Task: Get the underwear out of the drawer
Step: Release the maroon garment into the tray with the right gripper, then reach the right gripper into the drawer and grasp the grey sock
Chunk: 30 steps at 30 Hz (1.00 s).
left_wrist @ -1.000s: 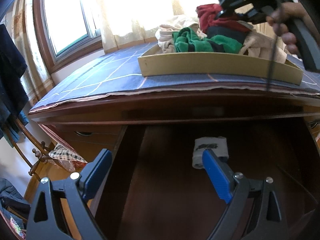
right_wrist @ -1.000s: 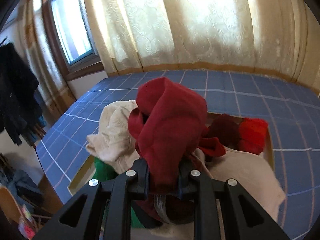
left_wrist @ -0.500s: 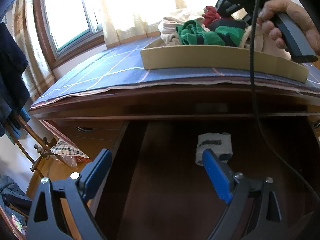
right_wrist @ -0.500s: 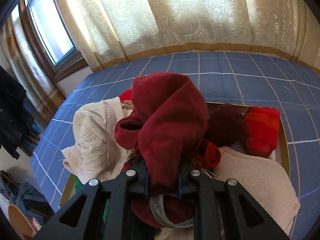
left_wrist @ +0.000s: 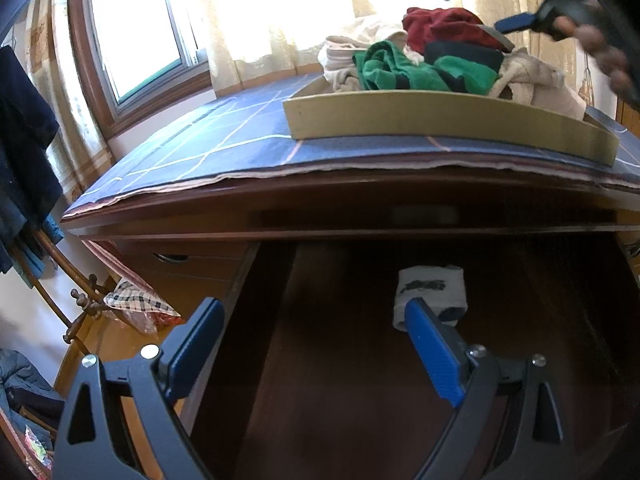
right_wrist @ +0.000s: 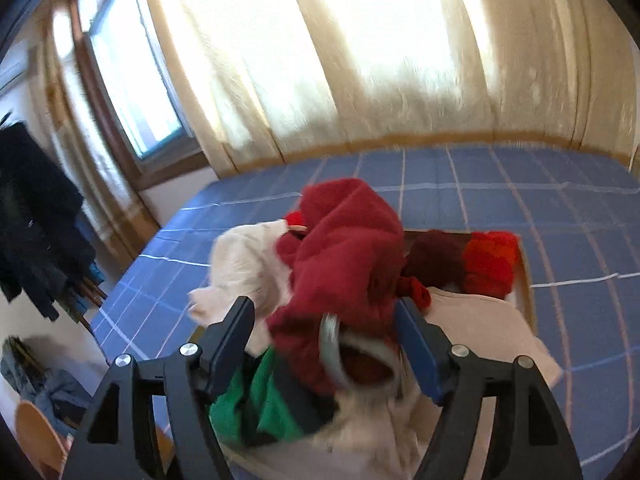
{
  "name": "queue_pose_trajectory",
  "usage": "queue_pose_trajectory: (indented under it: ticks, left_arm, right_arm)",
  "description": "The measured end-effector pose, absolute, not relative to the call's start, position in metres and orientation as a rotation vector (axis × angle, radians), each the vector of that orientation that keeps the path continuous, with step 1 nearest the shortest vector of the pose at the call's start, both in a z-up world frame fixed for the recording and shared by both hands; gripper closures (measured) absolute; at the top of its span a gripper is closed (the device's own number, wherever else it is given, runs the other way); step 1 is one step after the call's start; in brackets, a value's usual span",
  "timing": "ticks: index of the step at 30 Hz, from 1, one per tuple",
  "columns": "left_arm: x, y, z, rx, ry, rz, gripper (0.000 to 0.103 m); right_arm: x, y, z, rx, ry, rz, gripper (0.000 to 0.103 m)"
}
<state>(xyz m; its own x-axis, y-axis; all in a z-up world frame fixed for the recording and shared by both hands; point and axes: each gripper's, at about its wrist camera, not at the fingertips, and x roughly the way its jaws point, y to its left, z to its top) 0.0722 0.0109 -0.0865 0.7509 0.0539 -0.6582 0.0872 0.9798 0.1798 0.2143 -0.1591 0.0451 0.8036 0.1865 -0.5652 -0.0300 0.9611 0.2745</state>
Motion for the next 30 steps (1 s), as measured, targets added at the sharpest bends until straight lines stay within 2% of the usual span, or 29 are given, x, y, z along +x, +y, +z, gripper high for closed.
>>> queue_pose_trajectory:
  ticks: [6, 15, 23, 26, 30]
  left_arm:
    - [0.072, 0.009, -0.087, 0.21, 0.726, -0.016, 0.01]
    - [0.071, 0.013, -0.087, 0.196, 0.733, 0.001, 0.01]
    - [0.072, 0.02, -0.085, 0.167, 0.724, 0.016, 0.01]
    - [0.072, 0.02, -0.085, 0.163, 0.718, 0.018, 0.01]
    - [0.072, 0.027, -0.084, 0.128, 0.71, 0.041, 0.01]
  right_arm:
    - [0.14, -0.153, 0.041, 0.243, 0.551, 0.156, 0.029]
    - [0.037, -0.143, -0.018, 0.324, 0.536, 0.235, 0.029]
    - [0.028, -0.126, -0.077, 0.355, 0.727, 0.245, 0.029]
    - [0.047, -0.126, -0.103, 0.465, 0.844, 0.241, 0.029]
    - [0.067, -0.13, -0.134, 0.689, 0.905, 0.214, 0.029]
